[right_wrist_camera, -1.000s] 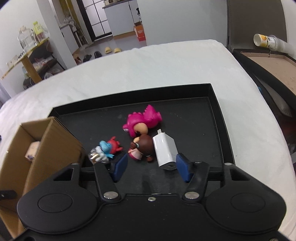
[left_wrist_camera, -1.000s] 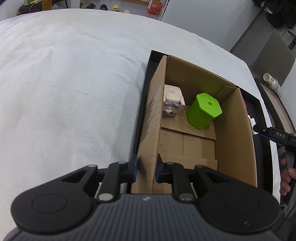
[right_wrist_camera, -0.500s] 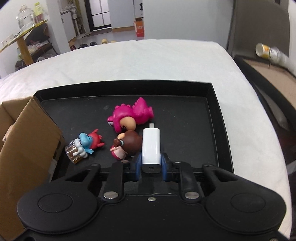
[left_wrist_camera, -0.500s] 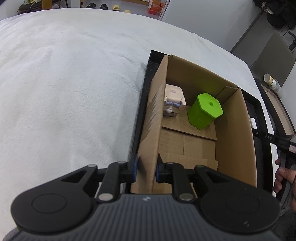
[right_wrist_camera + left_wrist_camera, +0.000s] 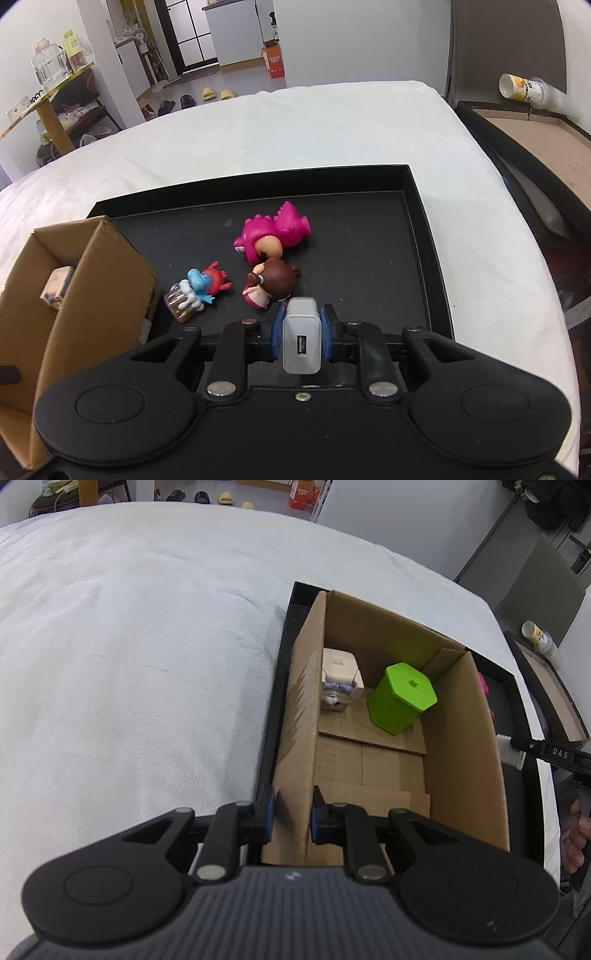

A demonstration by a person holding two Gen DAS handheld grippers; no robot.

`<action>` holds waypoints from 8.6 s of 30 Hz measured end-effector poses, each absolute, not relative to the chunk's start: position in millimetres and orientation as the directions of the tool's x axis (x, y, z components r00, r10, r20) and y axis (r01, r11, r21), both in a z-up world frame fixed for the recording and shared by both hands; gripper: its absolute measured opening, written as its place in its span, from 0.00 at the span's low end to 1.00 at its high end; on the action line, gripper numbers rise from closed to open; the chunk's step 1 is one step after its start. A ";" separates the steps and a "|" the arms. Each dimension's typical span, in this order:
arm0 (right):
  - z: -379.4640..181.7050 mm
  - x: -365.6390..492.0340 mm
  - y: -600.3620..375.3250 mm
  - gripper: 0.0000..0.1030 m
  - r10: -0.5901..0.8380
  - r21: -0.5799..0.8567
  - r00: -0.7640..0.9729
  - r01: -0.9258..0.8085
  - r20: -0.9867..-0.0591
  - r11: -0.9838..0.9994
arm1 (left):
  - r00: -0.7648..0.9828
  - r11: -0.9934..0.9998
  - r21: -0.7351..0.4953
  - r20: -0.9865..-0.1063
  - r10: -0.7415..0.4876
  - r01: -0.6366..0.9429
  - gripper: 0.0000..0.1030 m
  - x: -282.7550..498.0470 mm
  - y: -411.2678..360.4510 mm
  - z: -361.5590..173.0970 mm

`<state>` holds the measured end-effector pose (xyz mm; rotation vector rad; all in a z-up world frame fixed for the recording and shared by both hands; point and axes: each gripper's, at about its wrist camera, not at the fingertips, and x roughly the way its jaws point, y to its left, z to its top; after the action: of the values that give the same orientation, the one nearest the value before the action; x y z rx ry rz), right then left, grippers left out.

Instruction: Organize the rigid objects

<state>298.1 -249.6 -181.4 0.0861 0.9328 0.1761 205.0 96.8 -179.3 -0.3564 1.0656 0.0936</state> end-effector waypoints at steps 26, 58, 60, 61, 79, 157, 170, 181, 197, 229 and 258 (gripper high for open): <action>-110.7 267.8 -227.4 0.21 0.291 0.227 0.596 -0.182 -0.749 0.957 | 0.511 0.950 -0.230 -0.854 -0.093 -0.212 0.14 199.8 94.1 -173.9; -80.2 268.6 -124.2 0.21 0.446 0.285 0.522 -0.362 -0.727 0.888 | 0.535 0.930 -0.308 -0.830 -0.159 -0.201 0.16 193.5 106.7 -178.7; -84.9 268.8 -115.6 0.21 0.454 0.292 0.506 -0.368 -0.733 0.883 | 0.536 0.930 -0.310 -0.828 -0.162 -0.199 0.16 193.5 107.1 -179.0; -87.8 269.2 -111.8 0.21 0.458 0.298 0.497 -0.370 -0.737 0.880 | 0.537 0.930 -0.310 -0.828 -0.162 -0.197 0.16 193.4 106.9 -179.0; -137.9 280.0 -58.6 0.21 0.517 0.417 0.311 -0.334 -0.797 0.845 | 0.546 0.922 -0.334 -0.818 -0.181 -0.196 0.16 194.6 112.2 -181.3; -139.4 282.3 -240.9 0.93 0.312 0.262 0.621 -0.174 -0.719 0.949 | 0.503 0.948 -0.233 -0.859 -0.096 -0.218 0.15 202.4 96.7 -179.2; -189.9 307.7 -216.0 0.73 0.234 0.089 0.579 -0.267 -0.781 0.959 | 0.516 0.938 -0.255 -0.851 -0.102 -0.235 0.15 203.8 100.7 -181.2; -213.6 323.5 -195.0 0.60 0.189 -0.010 0.561 -0.331 -0.806 0.943 | 0.519 0.934 -0.265 -0.848 -0.107 -0.241 0.16 205.2 102.6 -183.2; -217.5 318.8 -188.2 0.43 0.215 0.004 0.561 -0.354 -0.799 0.935 | 0.509 0.935 -0.256 -0.855 -0.101 -0.244 0.16 209.0 100.7 -184.8; -129.6 257.1 -191.8 0.43 0.220 0.036 0.544 -0.329 -0.810 0.944 | 0.424 0.970 -0.206 -0.896 -0.134 -0.129 0.15 213.6 94.8 -180.3; -87.7 228.2 -126.0 0.43 0.249 0.010 0.534 -0.410 -0.808 0.912 | 0.451 0.968 -0.236 -0.876 -0.172 -0.089 0.18 207.6 96.6 -181.5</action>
<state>228.2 -126.0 -87.7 -0.1900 0.9289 0.3958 207.6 96.6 -181.5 -0.2630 1.1050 -0.0523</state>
